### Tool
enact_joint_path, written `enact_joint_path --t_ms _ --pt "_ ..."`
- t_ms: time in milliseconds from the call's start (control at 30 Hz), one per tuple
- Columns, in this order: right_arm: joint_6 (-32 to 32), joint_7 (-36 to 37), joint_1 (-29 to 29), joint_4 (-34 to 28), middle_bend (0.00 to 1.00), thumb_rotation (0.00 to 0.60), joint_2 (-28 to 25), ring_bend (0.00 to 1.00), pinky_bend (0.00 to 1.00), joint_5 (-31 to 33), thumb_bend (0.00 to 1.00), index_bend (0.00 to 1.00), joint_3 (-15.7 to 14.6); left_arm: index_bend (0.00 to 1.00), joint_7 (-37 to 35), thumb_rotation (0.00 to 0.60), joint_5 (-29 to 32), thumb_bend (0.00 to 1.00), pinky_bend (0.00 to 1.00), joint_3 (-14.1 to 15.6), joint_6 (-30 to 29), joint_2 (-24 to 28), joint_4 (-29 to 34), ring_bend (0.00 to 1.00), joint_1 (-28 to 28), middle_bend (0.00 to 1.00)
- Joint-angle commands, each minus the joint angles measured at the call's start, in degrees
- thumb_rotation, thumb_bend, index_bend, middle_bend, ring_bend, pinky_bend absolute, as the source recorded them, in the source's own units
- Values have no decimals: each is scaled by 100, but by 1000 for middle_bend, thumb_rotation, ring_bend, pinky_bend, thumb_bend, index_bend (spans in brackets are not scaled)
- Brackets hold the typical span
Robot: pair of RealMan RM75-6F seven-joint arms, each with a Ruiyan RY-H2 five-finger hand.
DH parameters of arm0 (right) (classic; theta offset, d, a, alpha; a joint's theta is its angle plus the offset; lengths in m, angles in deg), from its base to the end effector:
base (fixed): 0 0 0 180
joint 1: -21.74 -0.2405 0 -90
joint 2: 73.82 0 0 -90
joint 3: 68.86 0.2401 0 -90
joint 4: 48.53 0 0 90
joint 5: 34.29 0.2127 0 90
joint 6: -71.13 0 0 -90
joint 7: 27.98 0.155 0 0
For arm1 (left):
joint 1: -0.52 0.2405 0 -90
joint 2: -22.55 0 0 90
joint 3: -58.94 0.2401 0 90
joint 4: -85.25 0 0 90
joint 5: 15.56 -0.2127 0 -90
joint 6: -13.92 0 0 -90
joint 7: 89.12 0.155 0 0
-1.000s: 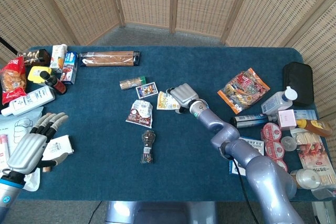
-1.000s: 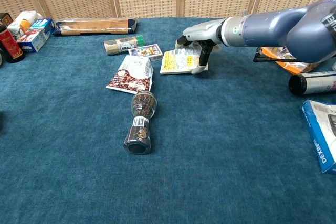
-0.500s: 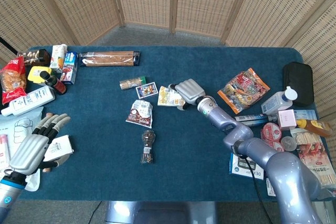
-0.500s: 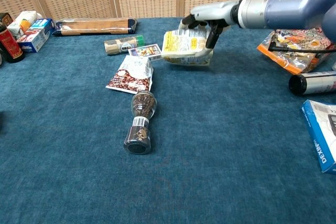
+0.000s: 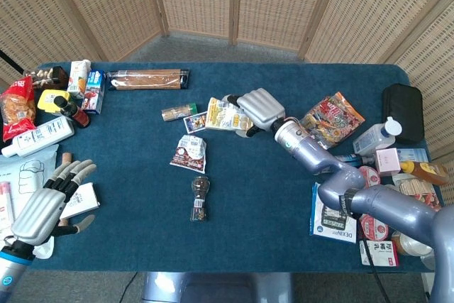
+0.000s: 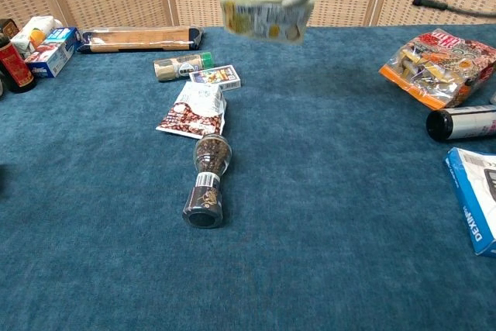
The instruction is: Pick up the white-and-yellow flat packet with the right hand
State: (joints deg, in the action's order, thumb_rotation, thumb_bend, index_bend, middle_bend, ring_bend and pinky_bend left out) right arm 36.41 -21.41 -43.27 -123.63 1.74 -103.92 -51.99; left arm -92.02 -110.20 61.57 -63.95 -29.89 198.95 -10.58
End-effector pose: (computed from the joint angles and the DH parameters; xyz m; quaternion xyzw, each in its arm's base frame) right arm -0.0198 -0.4503 0.0556 0.7846 -0.3217 0.4133 0.3317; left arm -0.2096 0.1846 0.1405 -0.6588 -0.4418 -0.4299 0.4313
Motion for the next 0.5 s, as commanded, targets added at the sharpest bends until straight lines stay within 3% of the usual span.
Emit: enact_joint_path --t_ms 33,200,500 --pt "-115 -428 -36 -577 887 600 -435 974 997 458 325 628 264 0 2 600 -61 301 0 35 -77 23 18 0 53 0" --pt "-233 -759 -74 -1063 885 600 -732 973 998 841 324 627 371 0 -53 600 -138 303 0 78 -169 35 -14 0 120 0" --pt "-338 -1133 -141 -1384 885 600 -930 976 998 1214 324 628 336 0 -124 600 -205 303 0 97 -250 27 -83 0 168 0"
